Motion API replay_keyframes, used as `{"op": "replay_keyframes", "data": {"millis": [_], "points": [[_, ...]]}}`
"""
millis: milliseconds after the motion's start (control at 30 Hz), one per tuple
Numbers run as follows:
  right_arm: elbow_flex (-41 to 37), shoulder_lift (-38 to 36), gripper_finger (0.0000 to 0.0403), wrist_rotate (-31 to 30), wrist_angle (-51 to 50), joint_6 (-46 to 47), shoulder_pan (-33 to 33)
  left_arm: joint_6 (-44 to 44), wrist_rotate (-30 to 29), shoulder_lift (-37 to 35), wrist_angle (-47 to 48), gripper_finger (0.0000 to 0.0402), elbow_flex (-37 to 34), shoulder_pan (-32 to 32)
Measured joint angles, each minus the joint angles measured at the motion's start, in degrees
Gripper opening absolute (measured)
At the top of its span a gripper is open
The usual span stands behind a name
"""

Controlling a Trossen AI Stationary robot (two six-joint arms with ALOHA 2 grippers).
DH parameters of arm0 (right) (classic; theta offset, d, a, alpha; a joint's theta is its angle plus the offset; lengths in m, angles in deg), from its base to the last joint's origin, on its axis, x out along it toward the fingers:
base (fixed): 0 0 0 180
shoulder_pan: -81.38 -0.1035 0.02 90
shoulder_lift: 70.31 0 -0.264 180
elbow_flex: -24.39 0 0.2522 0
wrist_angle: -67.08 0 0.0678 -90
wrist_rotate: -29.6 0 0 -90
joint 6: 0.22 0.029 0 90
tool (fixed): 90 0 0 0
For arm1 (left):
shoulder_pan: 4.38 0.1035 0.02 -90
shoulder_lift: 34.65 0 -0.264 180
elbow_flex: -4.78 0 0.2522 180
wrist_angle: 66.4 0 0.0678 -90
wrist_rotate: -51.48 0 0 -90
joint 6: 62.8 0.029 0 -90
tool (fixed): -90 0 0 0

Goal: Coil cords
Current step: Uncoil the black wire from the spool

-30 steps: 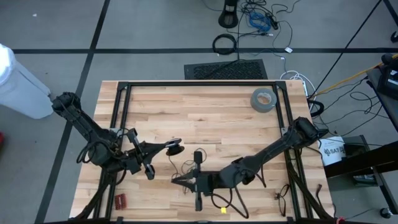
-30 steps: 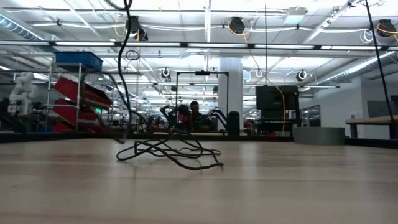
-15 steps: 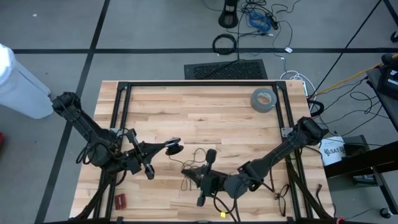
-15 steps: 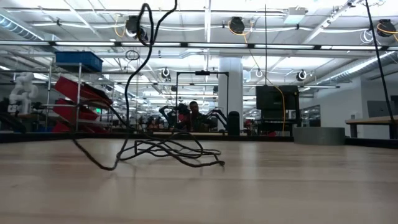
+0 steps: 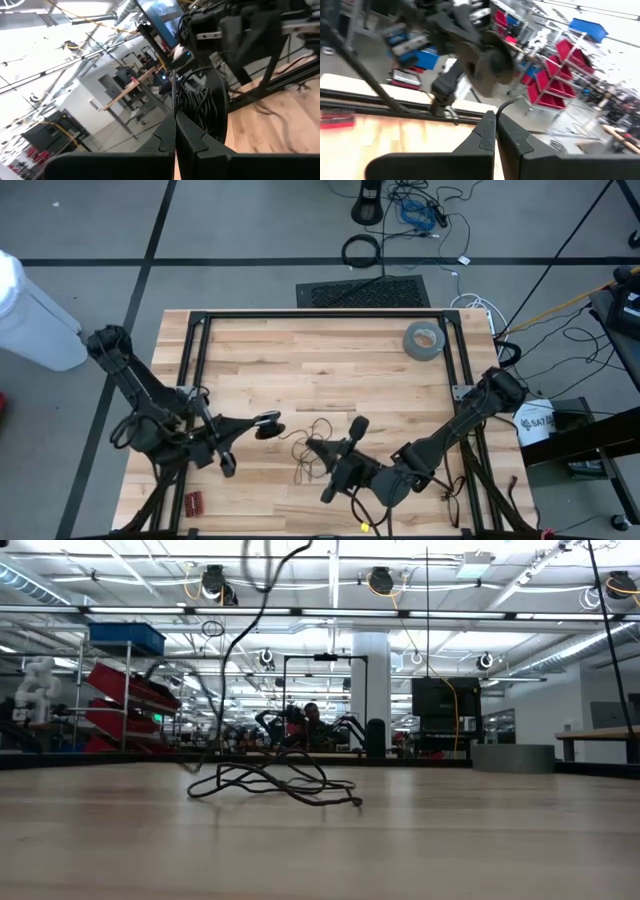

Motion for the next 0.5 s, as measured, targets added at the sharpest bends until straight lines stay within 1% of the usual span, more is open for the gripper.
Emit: {"op": "replay_keyframes", "data": {"millis": [133,300,400,500], "points": [[0.0,-1.65,0.0,-0.16,-2.58,0.79,0.0,-0.06,0.0,-0.56,-0.02,0.0,0.0,-1.92],[0.0,-2.29,0.0,0.03,-9.46,4.5,1.37,-0.02,0.2,-0.67,-0.02,0.0,0.0,-3.8],[0.0,-2.32,0.0,0.83,-16.08,9.95,3.11,-0.04,1.35,-0.78,-0.15,0.0,0.0,-4.29],[0.0,-2.32,0.0,5.04,-23.65,17.31,5.36,-0.06,3.46,-0.94,-0.09,0.0,0.0,-4.53]]}}
